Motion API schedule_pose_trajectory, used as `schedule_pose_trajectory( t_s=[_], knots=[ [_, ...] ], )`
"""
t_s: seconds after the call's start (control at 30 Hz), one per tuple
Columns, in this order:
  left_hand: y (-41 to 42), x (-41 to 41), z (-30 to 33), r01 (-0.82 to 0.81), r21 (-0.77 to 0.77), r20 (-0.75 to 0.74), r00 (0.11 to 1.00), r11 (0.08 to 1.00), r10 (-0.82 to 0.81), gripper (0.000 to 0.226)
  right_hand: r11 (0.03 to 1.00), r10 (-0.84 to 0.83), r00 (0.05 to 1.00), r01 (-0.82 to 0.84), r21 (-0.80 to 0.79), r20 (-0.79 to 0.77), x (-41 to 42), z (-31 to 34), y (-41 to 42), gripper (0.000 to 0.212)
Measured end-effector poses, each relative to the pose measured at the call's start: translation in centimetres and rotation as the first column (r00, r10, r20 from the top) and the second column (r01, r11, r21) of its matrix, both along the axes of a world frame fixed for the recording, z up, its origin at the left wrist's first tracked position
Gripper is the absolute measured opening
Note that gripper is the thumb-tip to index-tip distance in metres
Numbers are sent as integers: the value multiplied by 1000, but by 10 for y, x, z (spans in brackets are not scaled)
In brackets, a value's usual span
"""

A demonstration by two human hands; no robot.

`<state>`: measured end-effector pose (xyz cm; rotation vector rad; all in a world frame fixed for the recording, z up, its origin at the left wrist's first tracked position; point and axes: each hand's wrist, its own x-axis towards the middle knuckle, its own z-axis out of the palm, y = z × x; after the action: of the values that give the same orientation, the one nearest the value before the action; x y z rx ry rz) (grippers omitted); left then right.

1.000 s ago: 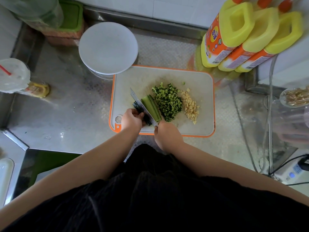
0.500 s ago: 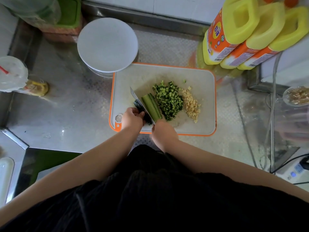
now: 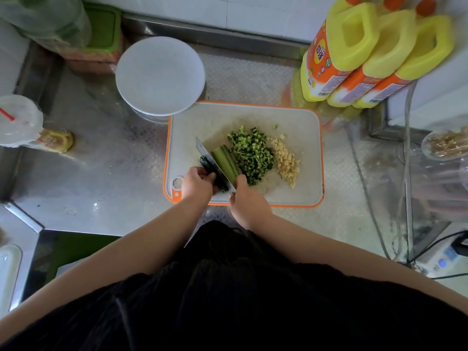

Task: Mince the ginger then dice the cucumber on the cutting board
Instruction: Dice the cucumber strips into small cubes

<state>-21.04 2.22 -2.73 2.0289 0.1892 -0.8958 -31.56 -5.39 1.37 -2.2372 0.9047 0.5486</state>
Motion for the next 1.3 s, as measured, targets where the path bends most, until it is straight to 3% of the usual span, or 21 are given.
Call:
schedule_pose_trajectory(
  t_s=[0.1, 0.27, 0.43, 0.6, 0.73, 0.87, 1.17, 1.3],
  knots=[
    [1, 0, 1, 11, -8, -13, 1000, 1000, -11, 13, 995, 93, 994, -96, 42, 57, -4, 3, 2, 51],
    [2, 1, 3, 22, -22, -13, 1000, 1000, -22, 14, 986, 162, 986, -163, 29, 46, -1, 5, -2, 45],
    [3, 1, 3, 41, -30, 12, 999, 999, -41, 13, 983, 181, 983, -182, -38, -29, -1, 5, -12, 54],
    [4, 1, 4, 25, -47, -8, 1000, 999, -26, 15, 990, 132, 991, -131, -48, 9, 0, 3, -9, 43],
    [4, 0, 4, -22, -71, -46, 999, 997, 19, 14, 996, 79, 994, -75, -57, 79, -3, 3, -10, 12],
    [3, 0, 5, -32, -80, -54, 998, 996, 28, 15, 998, 40, 992, -34, -53, 116, -5, 6, -12, 17],
    [4, 1, 4, -43, -94, -66, 997, 995, 37, 13, 997, 57, 998, -55, -45, 33, -6, 10, -7, 33],
    [4, 1, 3, -42, -86, -77, 996, 995, 35, 17, 997, 65, 998, -64, -38, 8, -2, 9, -5, 24]
  ],
)
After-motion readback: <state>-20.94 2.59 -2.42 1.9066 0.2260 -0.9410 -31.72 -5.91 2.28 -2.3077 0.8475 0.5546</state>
